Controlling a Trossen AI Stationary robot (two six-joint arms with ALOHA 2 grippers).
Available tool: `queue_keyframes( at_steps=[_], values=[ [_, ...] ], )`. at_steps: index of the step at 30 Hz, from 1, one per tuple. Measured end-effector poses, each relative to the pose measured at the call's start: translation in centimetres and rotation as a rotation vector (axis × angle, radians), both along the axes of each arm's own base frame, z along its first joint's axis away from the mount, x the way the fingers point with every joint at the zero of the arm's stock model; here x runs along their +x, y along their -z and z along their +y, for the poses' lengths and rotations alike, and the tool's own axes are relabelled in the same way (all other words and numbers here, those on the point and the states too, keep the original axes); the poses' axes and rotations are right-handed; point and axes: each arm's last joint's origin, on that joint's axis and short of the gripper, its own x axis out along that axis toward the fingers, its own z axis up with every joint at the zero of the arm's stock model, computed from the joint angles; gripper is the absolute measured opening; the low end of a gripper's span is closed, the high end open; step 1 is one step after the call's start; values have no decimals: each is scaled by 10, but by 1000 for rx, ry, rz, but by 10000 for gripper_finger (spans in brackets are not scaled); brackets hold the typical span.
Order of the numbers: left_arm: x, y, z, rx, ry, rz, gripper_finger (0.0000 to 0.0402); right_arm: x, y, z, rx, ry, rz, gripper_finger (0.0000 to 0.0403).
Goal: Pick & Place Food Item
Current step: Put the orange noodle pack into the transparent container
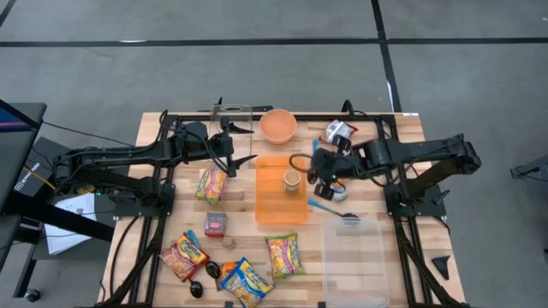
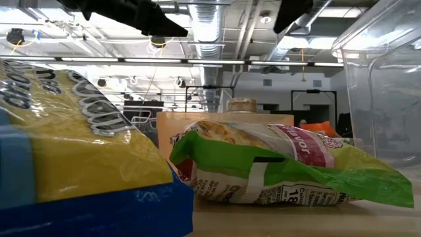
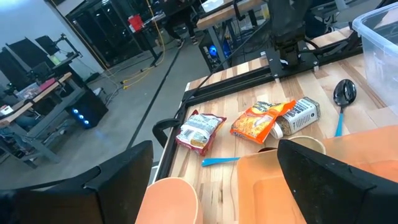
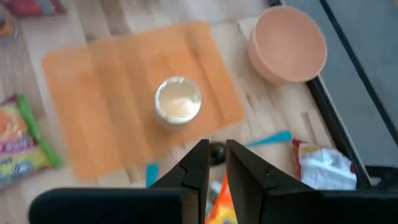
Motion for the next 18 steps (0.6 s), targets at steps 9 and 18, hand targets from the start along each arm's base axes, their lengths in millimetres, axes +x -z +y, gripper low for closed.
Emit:
queue_keyframes(
  at_steps=[9,18],
  values=[
    [0,0,0,-1,1,0,337,1,-1,-1,7,-4,-12,48],
    [0,0,0,-2,4,0,337,1,-1,-1,3,-9,-10,48]
  ],
)
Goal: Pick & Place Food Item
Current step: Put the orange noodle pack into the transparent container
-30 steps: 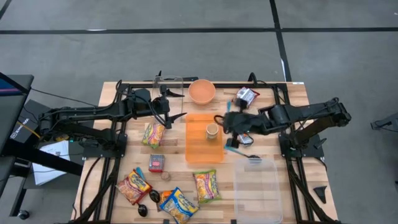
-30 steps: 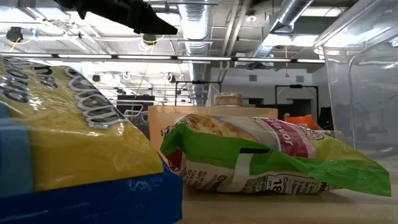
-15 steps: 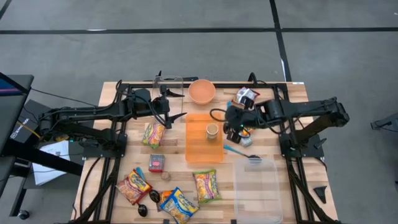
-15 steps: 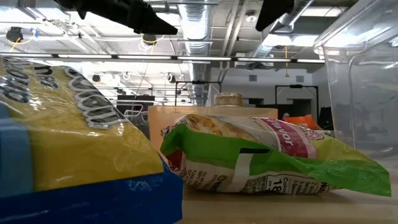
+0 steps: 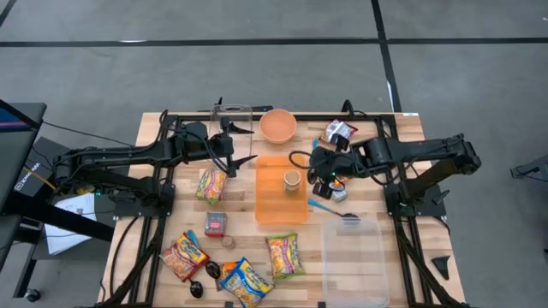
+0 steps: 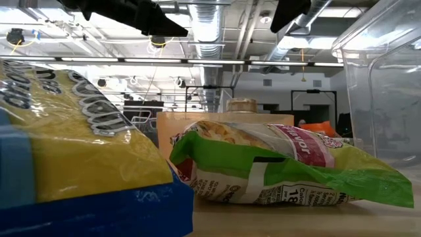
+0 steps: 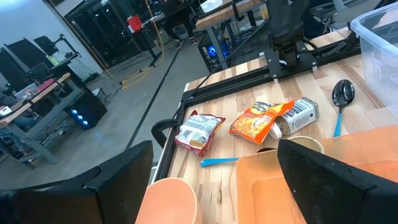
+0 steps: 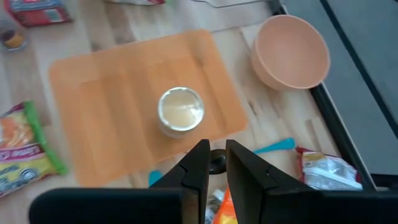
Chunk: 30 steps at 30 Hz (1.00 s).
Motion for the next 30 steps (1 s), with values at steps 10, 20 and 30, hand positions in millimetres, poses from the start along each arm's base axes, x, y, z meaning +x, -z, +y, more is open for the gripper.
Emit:
queue_keyframes(
  at_steps=[10,20,30],
  values=[
    [0,0,0,0,0,-1,337,0,0,0,-2,4,-1,48],
    [0,0,-1,-7,21,-2,337,-14,8,-23,46,223,122,125],
    [0,1,-1,-10,26,5,337,-15,17,-33,25,262,154,285]
  ],
)
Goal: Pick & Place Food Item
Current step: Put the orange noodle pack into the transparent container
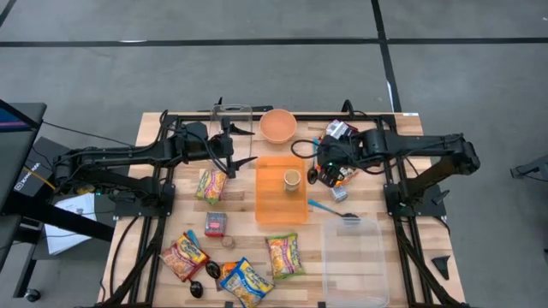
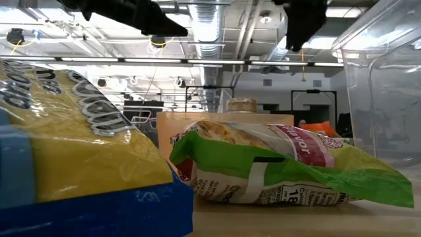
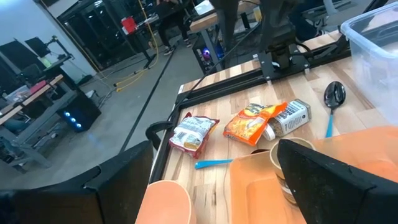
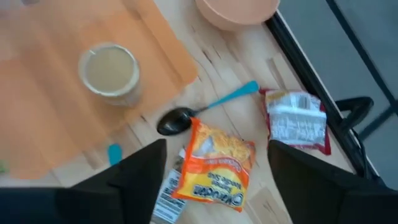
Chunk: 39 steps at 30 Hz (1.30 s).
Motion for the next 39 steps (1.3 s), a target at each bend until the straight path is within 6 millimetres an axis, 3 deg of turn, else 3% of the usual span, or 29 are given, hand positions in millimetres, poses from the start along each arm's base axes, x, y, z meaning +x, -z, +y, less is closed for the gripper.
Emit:
queue_keyframes(
  at_steps=[8,15,20,30,39],
  values=[
    [0,1,0,-1,0,7,337,-2,60,-21,14,115,80,301],
    [0,0,0,0,0,4,337,-14,94,-39,34,227,142,302],
    [0,0,0,-1,0,4,337,-13,114,-40,104,220,103,302],
    [0,0,0,-1,0,4,337,-16,138,-32,171,205,80,302],
    [0,0,0,-1,0,4,337,-12,138,-19,208,166,46,302]
  ],
)
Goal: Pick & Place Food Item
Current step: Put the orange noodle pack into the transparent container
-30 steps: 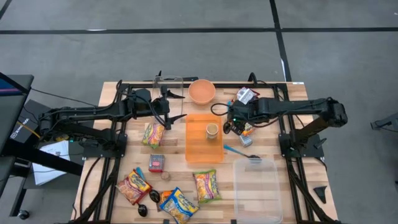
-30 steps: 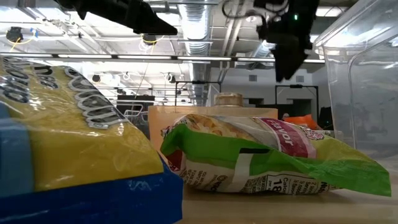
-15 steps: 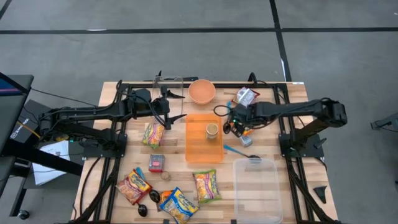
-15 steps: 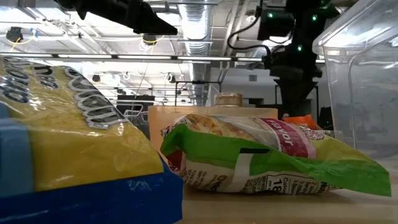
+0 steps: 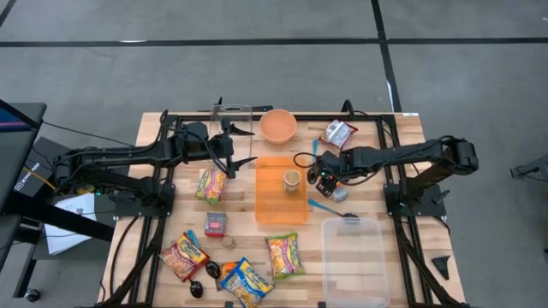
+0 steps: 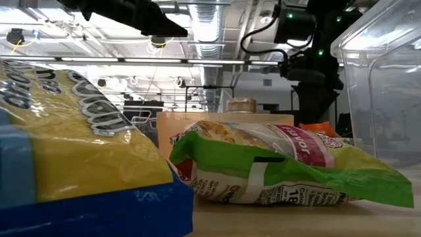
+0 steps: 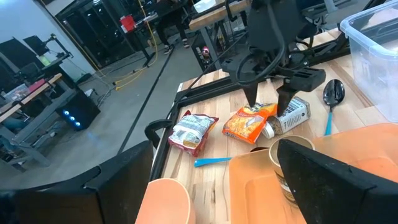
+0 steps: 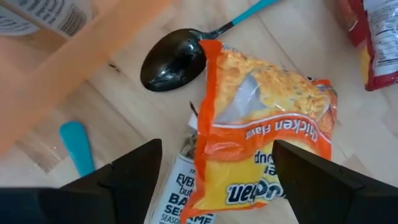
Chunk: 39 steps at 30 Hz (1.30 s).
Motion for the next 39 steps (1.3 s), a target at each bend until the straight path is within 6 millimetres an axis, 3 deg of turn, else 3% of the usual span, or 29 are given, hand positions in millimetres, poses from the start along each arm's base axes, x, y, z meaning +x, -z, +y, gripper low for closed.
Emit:
queue_keyframes(
  at_steps=[6,12,17,24,33,36,39],
  values=[
    [0,0,0,0,0,1,337,5,13,1,0,-4,57,302],
    [0,0,0,-1,0,2,337,13,39,-2,2,-1,164,302],
    [0,0,0,-1,0,2,337,16,39,-1,-1,-11,179,290],
    [0,0,0,-1,0,3,337,14,11,2,-38,-23,71,216],
    [0,1,0,-2,0,7,337,6,-6,2,-57,-14,16,38],
    [0,1,0,-2,0,7,337,5,-7,2,-56,-14,17,20],
    [0,1,0,-2,0,7,337,6,-7,2,-47,-13,13,41]
  ],
)
